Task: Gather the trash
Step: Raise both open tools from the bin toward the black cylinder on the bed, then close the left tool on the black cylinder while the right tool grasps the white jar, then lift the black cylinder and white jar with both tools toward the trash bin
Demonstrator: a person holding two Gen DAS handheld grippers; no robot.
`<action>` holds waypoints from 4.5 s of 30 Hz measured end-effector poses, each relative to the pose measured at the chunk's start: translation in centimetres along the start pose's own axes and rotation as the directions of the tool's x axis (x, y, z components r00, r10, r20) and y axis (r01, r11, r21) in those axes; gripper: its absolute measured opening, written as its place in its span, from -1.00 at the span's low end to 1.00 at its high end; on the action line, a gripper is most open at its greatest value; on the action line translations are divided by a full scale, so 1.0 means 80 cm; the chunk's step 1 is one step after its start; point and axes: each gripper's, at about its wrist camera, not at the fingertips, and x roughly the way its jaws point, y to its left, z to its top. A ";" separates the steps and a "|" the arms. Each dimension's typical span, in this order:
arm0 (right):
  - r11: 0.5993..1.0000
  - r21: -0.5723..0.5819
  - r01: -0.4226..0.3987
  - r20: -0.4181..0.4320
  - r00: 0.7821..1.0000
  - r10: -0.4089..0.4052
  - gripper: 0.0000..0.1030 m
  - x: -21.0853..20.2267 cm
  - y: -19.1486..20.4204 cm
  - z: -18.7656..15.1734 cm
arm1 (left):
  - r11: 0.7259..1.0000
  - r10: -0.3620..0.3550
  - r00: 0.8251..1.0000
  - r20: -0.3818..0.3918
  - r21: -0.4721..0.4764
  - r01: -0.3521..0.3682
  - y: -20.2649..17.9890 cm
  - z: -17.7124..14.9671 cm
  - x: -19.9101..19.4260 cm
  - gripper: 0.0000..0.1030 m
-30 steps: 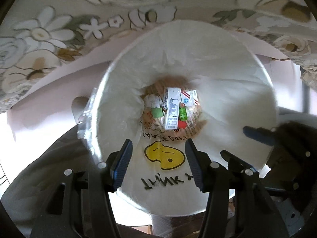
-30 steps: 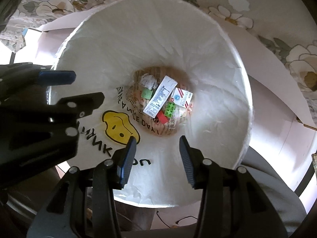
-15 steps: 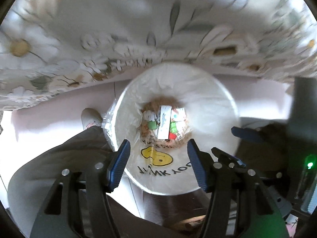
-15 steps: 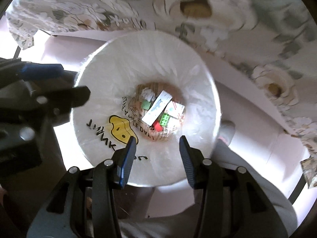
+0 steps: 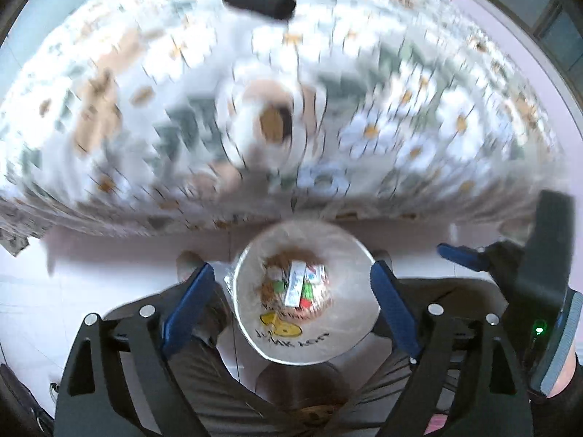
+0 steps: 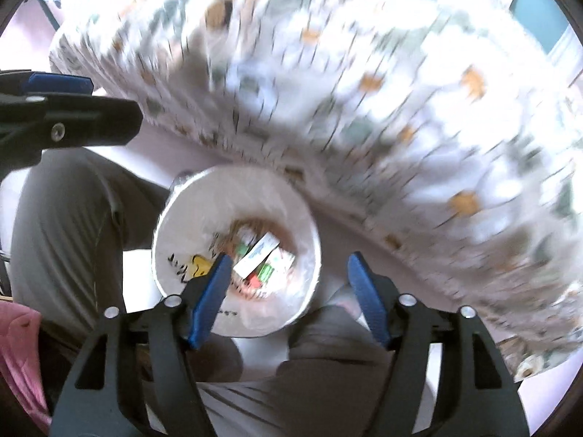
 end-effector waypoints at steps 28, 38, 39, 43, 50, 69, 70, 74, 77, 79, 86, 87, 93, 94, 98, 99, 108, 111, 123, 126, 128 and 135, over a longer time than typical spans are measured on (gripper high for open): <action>0.986 -0.056 0.155 0.414 0.902 -0.119 0.50 -0.263 -0.130 0.136 | 0.986 0.014 0.987 0.158 -0.166 0.012 -0.028 0.115 -0.132 0.78; 0.992 -0.084 0.096 0.488 0.872 -0.043 0.55 -0.297 -0.160 0.220 | 0.954 0.065 0.987 0.149 -0.301 -0.017 -0.023 0.175 -0.112 0.78; 0.993 -0.083 0.087 0.490 0.871 -0.035 0.56 -0.297 -0.163 0.228 | 0.951 0.055 0.989 0.137 -0.310 -0.010 -0.021 0.182 -0.106 0.78; 0.996 -0.084 0.043 0.490 0.872 0.004 0.56 -0.290 -0.173 0.265 | 0.931 0.087 0.991 0.105 -0.362 -0.043 -0.008 0.201 -0.083 0.78; 0.995 -0.103 0.000 0.467 0.883 0.049 0.56 -0.245 -0.183 0.330 | 0.891 0.105 0.993 0.052 -0.448 -0.071 0.009 0.232 -0.038 0.78; 0.995 -0.095 -0.037 0.326 0.943 0.066 0.56 -0.018 -0.188 0.495 | 0.868 0.158 0.987 0.016 -0.478 -0.132 0.036 0.297 0.055 0.78; 0.996 -0.087 -0.035 0.323 0.944 0.062 0.56 -0.005 -0.189 0.501 | 0.870 0.154 0.988 0.014 -0.475 -0.129 0.036 0.299 0.060 0.78; 0.996 -0.060 -0.063 0.305 0.949 0.079 0.56 0.028 -0.192 0.518 | 0.879 0.163 0.987 -0.001 -0.454 -0.146 0.033 0.300 0.074 0.77; 0.996 -0.035 -0.080 0.313 0.946 0.087 0.56 0.041 -0.195 0.525 | 0.883 0.172 0.985 -0.001 -0.442 -0.155 0.033 0.301 0.079 0.69; 0.996 -0.024 -0.091 0.314 0.945 0.094 0.35 0.048 -0.196 0.530 | 0.885 0.179 0.984 0.004 -0.439 -0.159 0.034 0.302 0.081 0.55; 0.997 -0.020 -0.071 0.294 0.953 0.074 -0.04 0.063 -0.188 0.534 | 0.910 0.152 0.988 0.037 -0.396 -0.125 0.036 0.301 0.078 -0.13; 0.997 -0.019 -0.069 0.296 0.953 0.071 -0.04 0.062 -0.187 0.534 | 0.914 0.154 0.987 0.046 -0.386 -0.125 0.037 0.300 0.076 -0.18; 0.998 -0.005 -0.063 0.307 0.950 0.061 -0.04 0.040 -0.187 0.526 | 0.937 0.134 0.989 0.061 -0.333 -0.106 0.037 0.296 0.066 -0.22; 0.998 -0.004 -0.064 0.307 0.950 0.063 -0.04 0.036 -0.187 0.525 | 0.940 0.132 0.989 0.064 -0.326 -0.104 0.037 0.296 0.063 -0.22; 0.999 0.002 -0.045 0.322 0.946 0.041 -0.04 0.006 -0.188 0.516 | 0.951 0.128 0.988 0.087 -0.293 -0.098 0.038 0.298 0.043 -0.23; 0.999 0.003 -0.038 0.325 0.945 0.035 -0.04 -0.002 -0.188 0.514 | 0.953 0.125 0.987 0.097 -0.288 -0.093 0.039 0.298 0.035 -0.23; 1.000 -0.008 0.013 0.368 0.930 -0.009 -0.04 -0.096 -0.177 0.478 | 0.974 0.134 0.970 0.201 -0.209 -0.091 0.043 0.306 -0.046 -0.23; 0.999 -0.018 0.035 0.391 0.920 -0.025 -0.04 -0.137 -0.169 0.461 | 0.978 0.151 0.955 0.255 -0.177 -0.107 0.046 0.305 -0.089 -0.23; 0.993 -0.018 0.115 0.470 0.878 -0.093 -0.04 -0.300 -0.119 0.379 | 0.979 0.198 0.898 0.393 -0.046 -0.196 0.056 0.292 -0.233 -0.23; 0.993 -0.004 0.118 0.491 0.865 -0.101 -0.04 -0.340 -0.110 0.357 | 0.978 0.193 0.878 0.437 -0.010 -0.210 0.051 0.284 -0.271 -0.23; 0.993 0.003 0.115 0.500 0.860 -0.101 -0.04 -0.360 -0.104 0.346 | 0.978 0.180 0.870 0.459 0.016 -0.210 0.047 0.278 -0.294 -0.23; 0.990 0.005 0.143 0.529 0.839 -0.123 -0.04 -0.429 -0.074 0.303 | 0.974 0.145 0.836 0.529 0.074 -0.216 0.031 0.253 -0.359 -0.23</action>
